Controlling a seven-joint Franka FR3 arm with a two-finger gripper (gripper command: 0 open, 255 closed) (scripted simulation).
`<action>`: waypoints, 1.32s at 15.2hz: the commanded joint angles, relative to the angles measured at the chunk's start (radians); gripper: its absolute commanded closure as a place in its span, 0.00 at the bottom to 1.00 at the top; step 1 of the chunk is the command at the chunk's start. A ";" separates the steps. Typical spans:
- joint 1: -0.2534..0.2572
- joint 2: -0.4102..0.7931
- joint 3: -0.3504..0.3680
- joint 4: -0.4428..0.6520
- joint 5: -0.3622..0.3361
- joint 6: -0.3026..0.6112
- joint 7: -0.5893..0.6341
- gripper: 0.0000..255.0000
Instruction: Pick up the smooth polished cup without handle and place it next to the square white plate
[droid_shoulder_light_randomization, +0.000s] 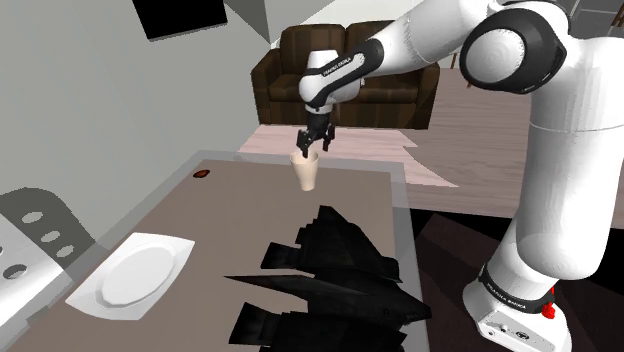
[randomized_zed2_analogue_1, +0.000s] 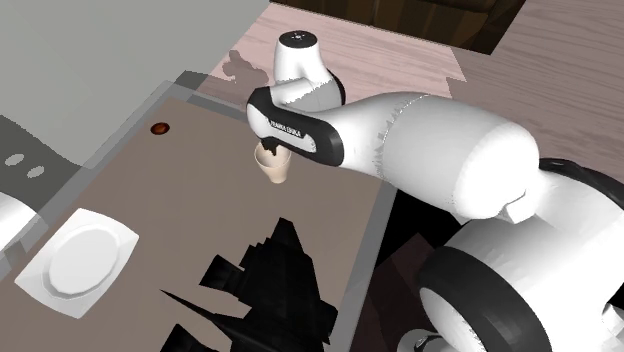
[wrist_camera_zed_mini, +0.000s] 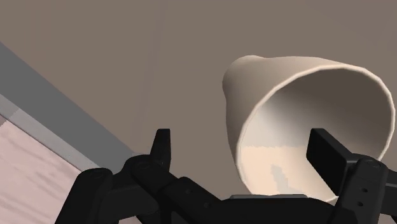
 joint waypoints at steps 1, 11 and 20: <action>0.000 0.015 0.002 -0.010 0.004 0.025 -0.004 0.00; 0.001 0.025 0.003 -0.017 0.007 0.043 -0.006 1.00; 0.001 0.025 0.003 -0.017 0.007 0.043 -0.006 1.00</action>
